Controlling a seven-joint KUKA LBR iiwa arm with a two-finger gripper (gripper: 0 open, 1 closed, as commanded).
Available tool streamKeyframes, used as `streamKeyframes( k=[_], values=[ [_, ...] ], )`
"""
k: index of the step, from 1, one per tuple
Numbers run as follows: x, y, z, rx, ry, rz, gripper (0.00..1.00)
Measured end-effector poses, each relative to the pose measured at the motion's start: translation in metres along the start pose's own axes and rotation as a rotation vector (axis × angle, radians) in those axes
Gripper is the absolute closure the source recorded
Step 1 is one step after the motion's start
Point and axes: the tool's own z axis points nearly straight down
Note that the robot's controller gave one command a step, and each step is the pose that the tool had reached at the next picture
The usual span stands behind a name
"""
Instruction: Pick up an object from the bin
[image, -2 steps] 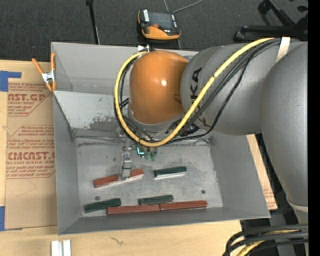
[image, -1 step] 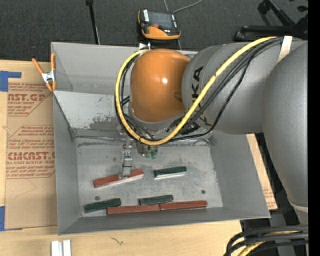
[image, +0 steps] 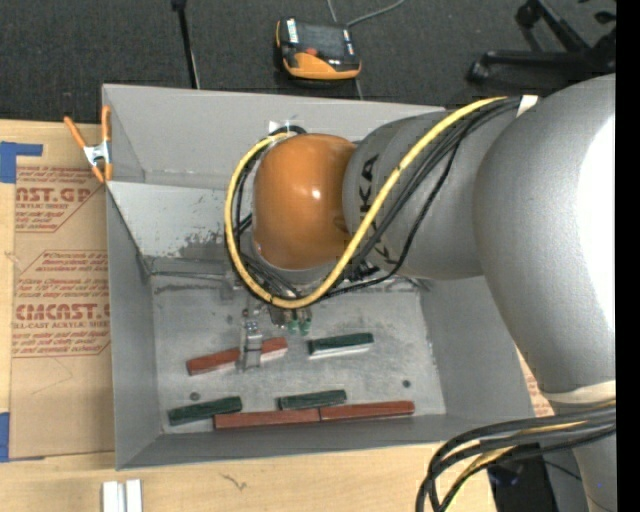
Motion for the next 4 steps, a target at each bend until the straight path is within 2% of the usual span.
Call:
streamKeyframes(
  k=[1,2,3,4],
  values=[
    [-0.001,-0.025,0.001,0.000,0.006,0.033,0.00],
    [-0.009,0.000,-0.002,-0.001,0.003,0.051,0.00],
    [-0.008,-0.020,0.075,-0.001,0.003,0.060,0.00],
    [0.005,-0.024,0.075,0.000,0.006,0.128,1.00]
  ],
)
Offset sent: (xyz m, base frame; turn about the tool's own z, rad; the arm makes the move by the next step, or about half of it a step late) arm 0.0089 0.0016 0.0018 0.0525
